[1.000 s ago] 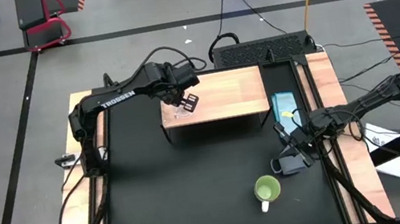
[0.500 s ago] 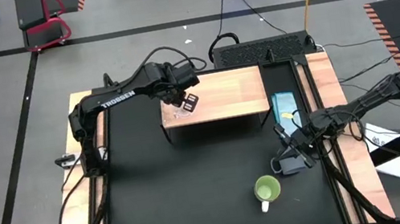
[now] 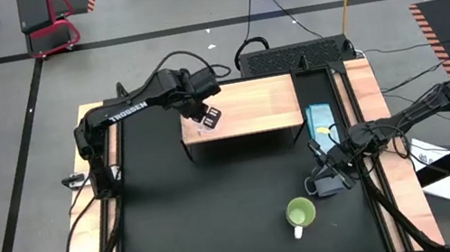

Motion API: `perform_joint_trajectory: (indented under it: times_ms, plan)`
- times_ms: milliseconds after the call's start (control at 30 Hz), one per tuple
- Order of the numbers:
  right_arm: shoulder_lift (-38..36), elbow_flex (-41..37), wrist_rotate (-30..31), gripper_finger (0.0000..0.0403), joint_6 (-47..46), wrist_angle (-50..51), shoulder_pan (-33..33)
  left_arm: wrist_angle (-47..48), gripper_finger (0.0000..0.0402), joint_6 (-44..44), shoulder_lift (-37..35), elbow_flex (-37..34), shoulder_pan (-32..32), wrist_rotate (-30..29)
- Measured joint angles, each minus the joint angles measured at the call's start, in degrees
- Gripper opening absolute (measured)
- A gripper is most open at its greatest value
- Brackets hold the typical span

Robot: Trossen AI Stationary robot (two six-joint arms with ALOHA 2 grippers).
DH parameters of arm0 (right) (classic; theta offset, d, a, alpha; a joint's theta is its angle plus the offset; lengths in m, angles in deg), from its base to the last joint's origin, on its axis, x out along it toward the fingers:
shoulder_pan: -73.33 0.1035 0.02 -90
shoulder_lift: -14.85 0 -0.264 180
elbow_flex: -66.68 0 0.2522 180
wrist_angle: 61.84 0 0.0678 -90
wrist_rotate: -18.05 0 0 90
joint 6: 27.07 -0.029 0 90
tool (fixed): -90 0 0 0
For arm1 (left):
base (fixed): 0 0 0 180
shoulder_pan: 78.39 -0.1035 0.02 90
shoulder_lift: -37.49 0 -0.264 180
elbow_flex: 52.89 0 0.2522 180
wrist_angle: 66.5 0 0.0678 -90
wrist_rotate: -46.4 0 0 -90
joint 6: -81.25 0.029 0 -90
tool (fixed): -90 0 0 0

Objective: Stack small to large cups/mugs on shelf
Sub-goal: Put the transparent mug on the shelf

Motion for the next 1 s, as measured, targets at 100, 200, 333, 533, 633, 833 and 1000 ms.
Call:
perform_joint_trajectory:
  times_ms: [100,200,333,533,633,833,1000]
  plan:
    - [0.0,0.0,0.0,0.0,0.0,0.0,0.0,0.1,0.0088,0.5,-0.5,0.0,-0.1,-0.5]
    - [0.0,0.0,0.0,0.0,0.0,0.1,0.0,-0.4,0.0088,1.7,-1.3,0.0,-0.2,-0.6]
    - [0.0,0.0,0.0,0.0,0.0,0.5,0.0,-1.2,0.0088,2.7,-3.2,0.0,-0.8,-1.5]
    - [0.0,0.0,0.0,0.0,-0.1,0.8,0.0,-3.6,0.0088,5.1,-9.8,0.0,-1.1,-4.6]
    - [0.0,0.0,0.0,0.0,-0.2,1.0,0.0,-4.1,0.0088,5.6,-13.2,0.0,-1.1,-4.7]
    - [0.0,0.0,0.0,0.0,-0.4,1.8,0.0,-1.7,0.0088,7.7,-18.8,0.1,1.1,-8.3]
    - [0.0,0.0,0.0,0.0,-0.6,1.8,0.0,2.8,0.0082,9.3,-20.6,0.1,5.0,-16.3]
